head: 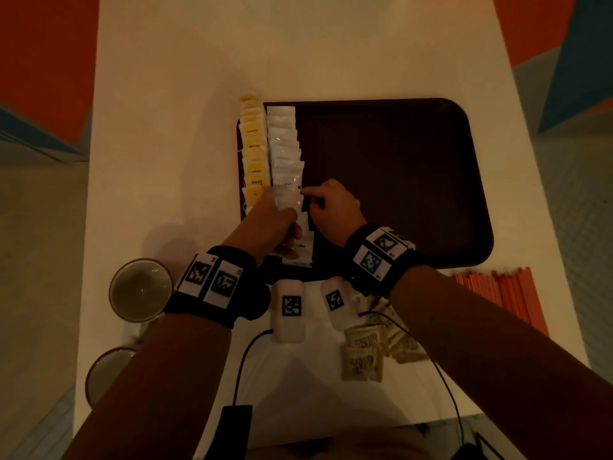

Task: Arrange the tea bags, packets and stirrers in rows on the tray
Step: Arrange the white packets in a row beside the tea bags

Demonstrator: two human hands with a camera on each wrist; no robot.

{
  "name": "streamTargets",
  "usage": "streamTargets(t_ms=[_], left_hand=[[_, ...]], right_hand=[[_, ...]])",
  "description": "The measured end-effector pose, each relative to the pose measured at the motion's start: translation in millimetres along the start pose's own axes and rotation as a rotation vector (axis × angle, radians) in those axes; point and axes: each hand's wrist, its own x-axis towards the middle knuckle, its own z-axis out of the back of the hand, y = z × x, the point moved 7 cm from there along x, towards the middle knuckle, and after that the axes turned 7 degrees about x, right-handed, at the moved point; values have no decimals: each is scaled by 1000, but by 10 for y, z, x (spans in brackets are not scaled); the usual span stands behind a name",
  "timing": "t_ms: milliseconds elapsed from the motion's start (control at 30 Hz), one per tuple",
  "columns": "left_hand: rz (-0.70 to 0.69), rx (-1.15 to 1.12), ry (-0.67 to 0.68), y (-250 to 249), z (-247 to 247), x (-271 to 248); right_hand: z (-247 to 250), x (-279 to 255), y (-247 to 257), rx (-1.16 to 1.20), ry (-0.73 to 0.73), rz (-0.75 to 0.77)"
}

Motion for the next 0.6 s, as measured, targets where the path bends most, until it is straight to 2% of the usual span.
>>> streamTargets(t_ms=[300,400,500,600], left_hand=[[-84,-19,-31,-59,20,-74],[-143,-17,-119,-56,183,-195],[-211,79,-254,36,404,-338],[-170,117,-263,261,433,-400]], right_hand=[[9,51,-13,13,13,-37],[-6,75,11,11,23,-20],[29,49,-78,93,-10,-40],[43,-89,-189,184,-14,-58]])
